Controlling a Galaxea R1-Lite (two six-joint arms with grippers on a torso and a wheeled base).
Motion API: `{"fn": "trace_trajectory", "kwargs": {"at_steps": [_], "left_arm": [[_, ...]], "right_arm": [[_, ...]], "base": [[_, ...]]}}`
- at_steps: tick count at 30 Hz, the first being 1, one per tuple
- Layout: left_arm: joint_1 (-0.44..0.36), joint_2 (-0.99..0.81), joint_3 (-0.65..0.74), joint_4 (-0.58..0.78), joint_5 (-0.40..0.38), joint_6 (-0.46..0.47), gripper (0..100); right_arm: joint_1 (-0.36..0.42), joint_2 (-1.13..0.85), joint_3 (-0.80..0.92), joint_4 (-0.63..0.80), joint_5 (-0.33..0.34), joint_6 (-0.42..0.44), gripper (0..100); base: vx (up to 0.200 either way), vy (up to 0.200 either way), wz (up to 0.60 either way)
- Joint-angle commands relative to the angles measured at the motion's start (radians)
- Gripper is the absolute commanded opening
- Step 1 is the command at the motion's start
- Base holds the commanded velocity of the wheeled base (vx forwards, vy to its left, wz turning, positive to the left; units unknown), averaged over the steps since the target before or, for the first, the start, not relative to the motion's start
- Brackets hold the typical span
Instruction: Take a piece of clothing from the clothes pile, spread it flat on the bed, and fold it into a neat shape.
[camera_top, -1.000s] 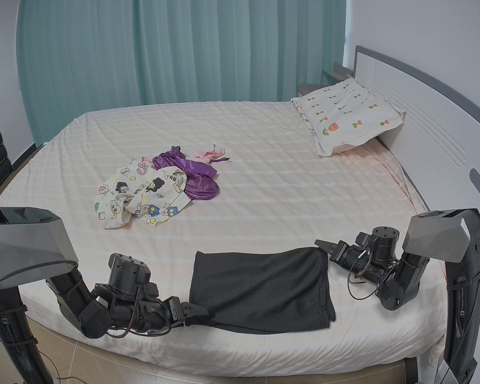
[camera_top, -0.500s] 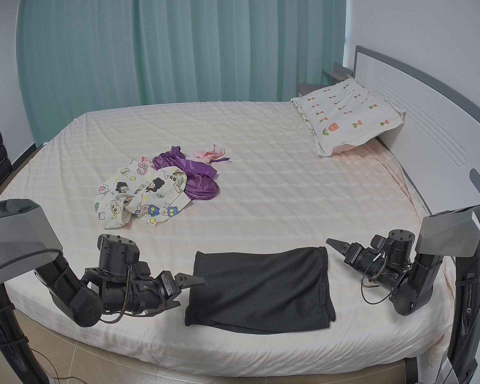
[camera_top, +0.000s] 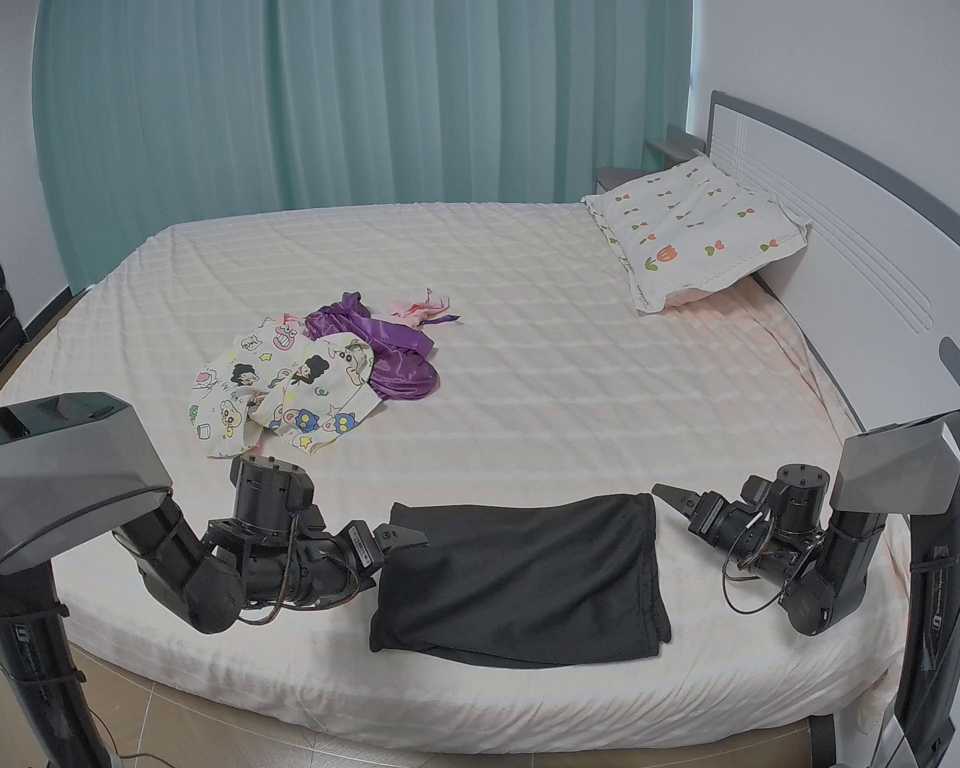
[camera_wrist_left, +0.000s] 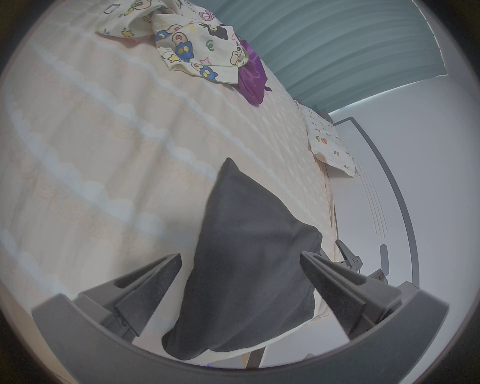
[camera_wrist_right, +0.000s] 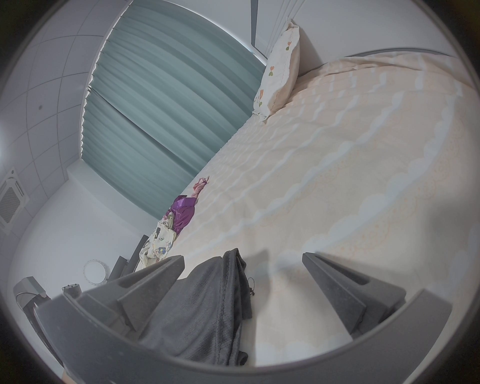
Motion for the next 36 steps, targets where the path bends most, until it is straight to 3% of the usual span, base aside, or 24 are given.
{"fn": "trace_trajectory", "kwargs": {"at_steps": [1,16,17,36], "left_arm": [[-0.021,0.055,-0.044,-0.002,0.0,-0.002,100],[-0.055,0.141,-0.113,-0.008,0.028,0.043,100],[-0.055,0.144,-0.113,-0.008,0.028,0.044,0],[-0.053,0.073,-0.054,-0.006,0.08,0.041,0]], "right_arm": [[0.001,0.004,0.003,0.0,0.002,0.001,100],[0.005,0.015,-0.001,-0.001,0.002,0.035,100],[0.005,0.015,-0.001,-0.001,0.002,0.035,100],[0.005,0.021,-0.004,0.003,0.002,0.035,100]], "base": [[0.0,0.0,0.0],[0.0,0.0,0.0],[0.0,0.0,0.0],[0.0,0.0,0.0]]}}
